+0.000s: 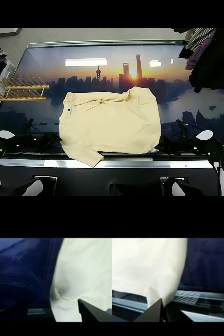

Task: Fold the clothes and pants, and hang the long-sleeved shirts on hangers.

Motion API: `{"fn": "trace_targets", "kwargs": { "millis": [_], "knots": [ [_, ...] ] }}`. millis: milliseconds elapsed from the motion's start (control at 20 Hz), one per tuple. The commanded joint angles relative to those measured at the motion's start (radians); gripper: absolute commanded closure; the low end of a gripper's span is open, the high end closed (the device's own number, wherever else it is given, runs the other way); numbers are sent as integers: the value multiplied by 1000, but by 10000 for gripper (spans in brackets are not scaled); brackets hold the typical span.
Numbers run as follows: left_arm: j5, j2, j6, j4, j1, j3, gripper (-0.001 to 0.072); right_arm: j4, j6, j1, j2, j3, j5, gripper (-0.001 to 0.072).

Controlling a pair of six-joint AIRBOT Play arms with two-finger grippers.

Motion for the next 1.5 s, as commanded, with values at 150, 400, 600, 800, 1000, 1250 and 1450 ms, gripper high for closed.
{"fn": "trace_targets", "kwargs": {
  "millis": [150, 400, 600, 800, 1000, 1250, 1450],
  "knots": [
    [84, -16, -1, -47, -94, -16, 113, 60, 4, 0, 74, 0, 22, 679],
    [89, -62, -26, -47, -192, -16, 124, 61, 4, 0, 124, 0, 31, 679],
    [76, -56, -26, -50, -198, -3, 598, 73, 2, 0, 164, 0, 61, 679],
    [49, -22, -26, -50, -198, 103, 694, 282, -154, 0, 198, 1, 39, 680],
    [45, 21, -27, -106, -198, 328, 694, 463, -235, 28, 200, 75, -127, 681],
    [27, 61, -57, -120, -202, 753, 695, 356, -190, 204, 200, 411, -364, 681],
    [-26, 129, -143, -37, -202, 1076, 695, 164, -81, 212, 227, 815, -242, 681]
  ]
}}
